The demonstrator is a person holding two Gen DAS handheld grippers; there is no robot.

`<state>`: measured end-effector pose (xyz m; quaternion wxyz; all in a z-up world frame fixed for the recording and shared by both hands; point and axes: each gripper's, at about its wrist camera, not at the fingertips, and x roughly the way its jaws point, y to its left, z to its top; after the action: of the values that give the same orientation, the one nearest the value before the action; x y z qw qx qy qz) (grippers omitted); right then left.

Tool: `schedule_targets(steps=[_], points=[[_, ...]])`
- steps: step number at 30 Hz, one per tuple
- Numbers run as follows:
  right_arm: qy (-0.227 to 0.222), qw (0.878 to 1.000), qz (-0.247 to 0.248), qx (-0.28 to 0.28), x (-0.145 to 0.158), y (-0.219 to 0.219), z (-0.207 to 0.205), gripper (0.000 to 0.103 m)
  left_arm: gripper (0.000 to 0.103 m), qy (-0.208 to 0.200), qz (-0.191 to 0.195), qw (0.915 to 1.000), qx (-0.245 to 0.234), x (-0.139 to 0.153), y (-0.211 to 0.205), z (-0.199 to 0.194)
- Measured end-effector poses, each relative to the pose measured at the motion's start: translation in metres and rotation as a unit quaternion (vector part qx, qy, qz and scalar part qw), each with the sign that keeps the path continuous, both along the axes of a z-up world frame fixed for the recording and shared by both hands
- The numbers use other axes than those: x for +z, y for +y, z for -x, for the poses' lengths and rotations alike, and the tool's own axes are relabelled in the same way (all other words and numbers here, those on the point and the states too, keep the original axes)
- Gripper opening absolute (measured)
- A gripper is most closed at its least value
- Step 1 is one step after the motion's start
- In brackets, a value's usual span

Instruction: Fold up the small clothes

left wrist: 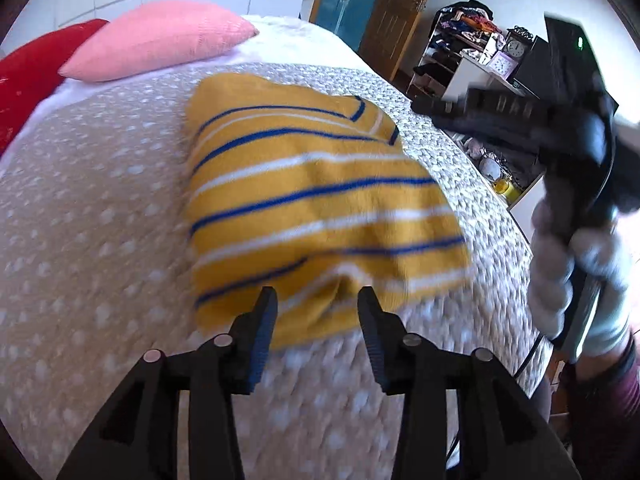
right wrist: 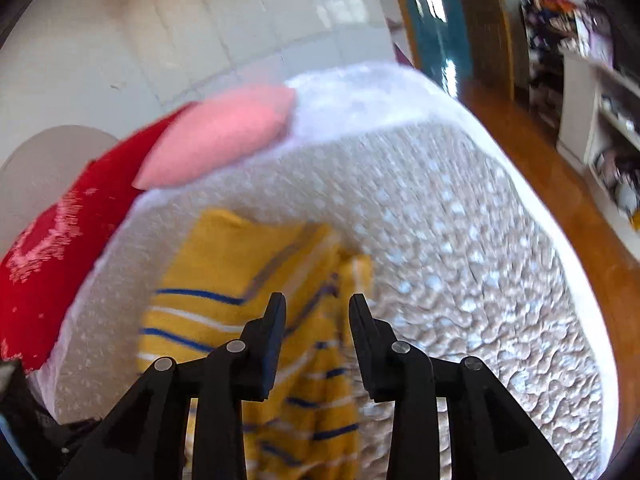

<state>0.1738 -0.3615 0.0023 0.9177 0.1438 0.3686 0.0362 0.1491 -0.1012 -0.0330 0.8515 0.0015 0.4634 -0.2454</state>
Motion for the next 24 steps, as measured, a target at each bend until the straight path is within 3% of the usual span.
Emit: schedule_targets(steps=[4,7,10,12,19,21,24], points=[[-0.019,0.998,0.009,0.062,0.016,0.045,0.015,0.036,0.045,-0.024,-0.007,0.9991,0.035,0.002,0.031,0.028],[0.007,0.994,-0.003,0.11,-0.004,0.074,0.015,0.036,0.048,-0.021,0.006,0.9975,0.067,0.002,0.057,0.041],[0.062,0.994,0.01,0.09,-0.045,0.075,0.006,0.028,0.05,-0.029,0.01,0.9953,0.092,0.006,0.08,0.049],[0.053,0.996,0.003,0.072,-0.057,0.061,0.008,0.02,0.054,-0.044,0.008,0.9934,0.106,0.011,0.093,0.053],[-0.008,0.999,0.032,0.032,-0.014,0.061,0.028,0.02,0.058,-0.095,-0.009,0.9848,0.145,0.013,0.115,0.065],[-0.032,0.998,0.043,0.042,0.001,0.075,0.018,0.021,0.058,-0.103,-0.017,0.9843,0.142,0.012,0.112,0.067],[-0.018,0.998,0.008,0.065,0.008,0.091,-0.018,0.022,0.061,-0.11,-0.023,0.984,0.139,0.014,0.109,0.069]])
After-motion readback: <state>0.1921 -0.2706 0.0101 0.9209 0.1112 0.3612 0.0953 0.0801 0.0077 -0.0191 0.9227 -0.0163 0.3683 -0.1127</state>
